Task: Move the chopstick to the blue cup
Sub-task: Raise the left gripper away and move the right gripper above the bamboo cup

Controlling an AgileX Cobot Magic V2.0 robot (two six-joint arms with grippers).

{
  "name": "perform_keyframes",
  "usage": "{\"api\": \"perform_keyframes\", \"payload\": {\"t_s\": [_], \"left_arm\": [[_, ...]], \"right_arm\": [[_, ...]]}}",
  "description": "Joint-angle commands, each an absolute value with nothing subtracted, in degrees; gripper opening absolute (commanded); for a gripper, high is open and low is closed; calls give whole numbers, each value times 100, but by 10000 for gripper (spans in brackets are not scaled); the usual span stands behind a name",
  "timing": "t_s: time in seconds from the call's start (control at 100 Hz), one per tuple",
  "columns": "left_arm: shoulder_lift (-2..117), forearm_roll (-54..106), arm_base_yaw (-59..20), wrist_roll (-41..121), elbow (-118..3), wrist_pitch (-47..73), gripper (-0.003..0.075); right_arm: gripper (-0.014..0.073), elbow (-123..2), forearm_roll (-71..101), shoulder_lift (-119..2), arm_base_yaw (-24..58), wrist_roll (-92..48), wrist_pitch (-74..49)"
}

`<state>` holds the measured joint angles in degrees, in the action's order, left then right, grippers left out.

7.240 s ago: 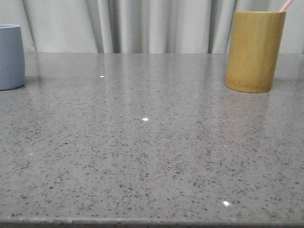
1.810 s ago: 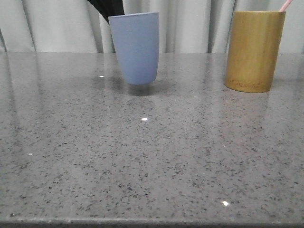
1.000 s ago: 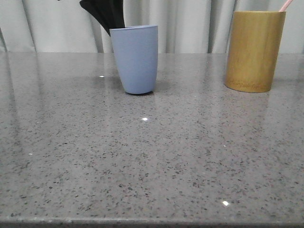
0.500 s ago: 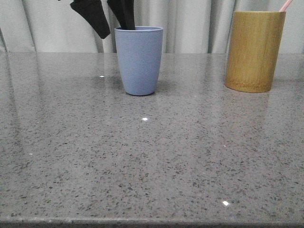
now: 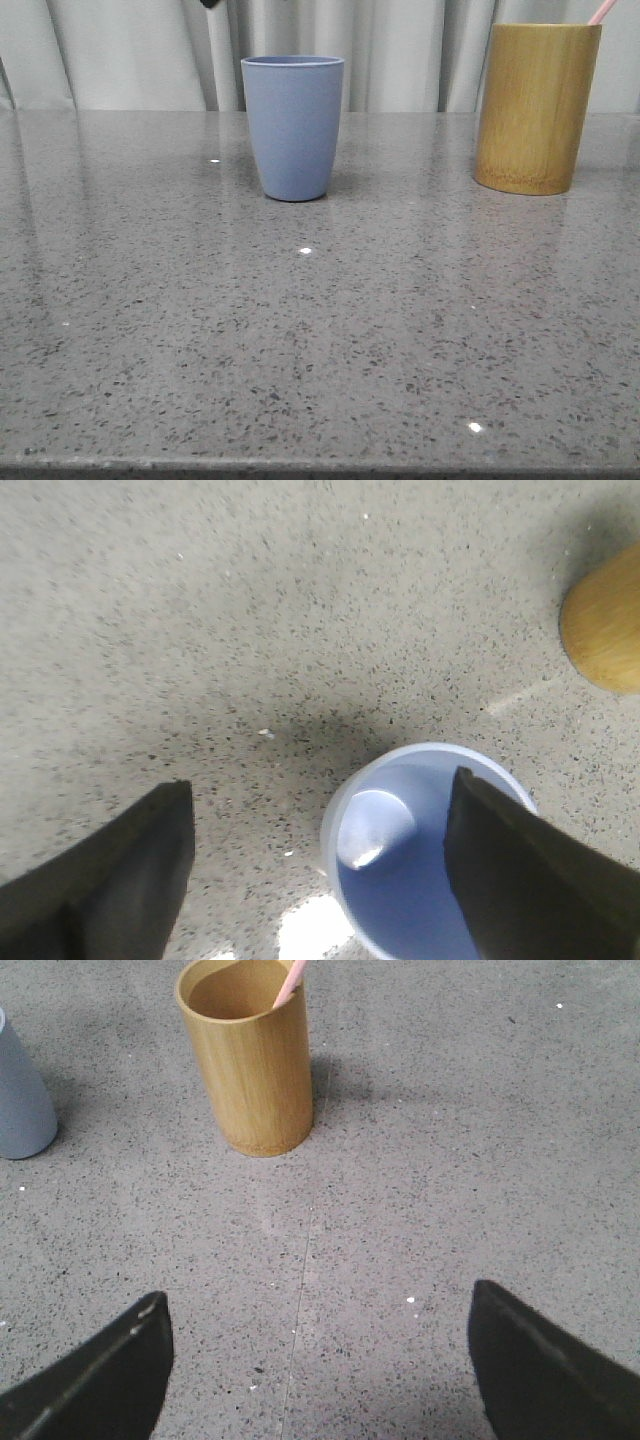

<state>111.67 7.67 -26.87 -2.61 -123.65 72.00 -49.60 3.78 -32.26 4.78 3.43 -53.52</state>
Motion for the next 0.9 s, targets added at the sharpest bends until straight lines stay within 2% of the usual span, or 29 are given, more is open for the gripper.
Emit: {"api": "perform_keyframes", "payload": {"t_s": [0.0,0.2,0.38,0.66,0.89], "left_arm": [[10577,646,-2725,-347,-12572,7248,506],[10039,268,-2689,-369,-12380,7248,506],[9482,42,-2312,-369,-11719,7248,506],[8348,0,-1290,-298,-10010,6904,505],[7153,0,-575,-244,-8112,6233,505]], "right_arm": [[602,-5154,371,-3301,453,349,-4934],[602,-5154,371,-3301,453,349,-4934],[602,-5154,371,-3301,453,349,-4934],[602,-5154,371,-3301,453,349,-4934],[602,-5154,371,-3301,453,349,-4934]]}}
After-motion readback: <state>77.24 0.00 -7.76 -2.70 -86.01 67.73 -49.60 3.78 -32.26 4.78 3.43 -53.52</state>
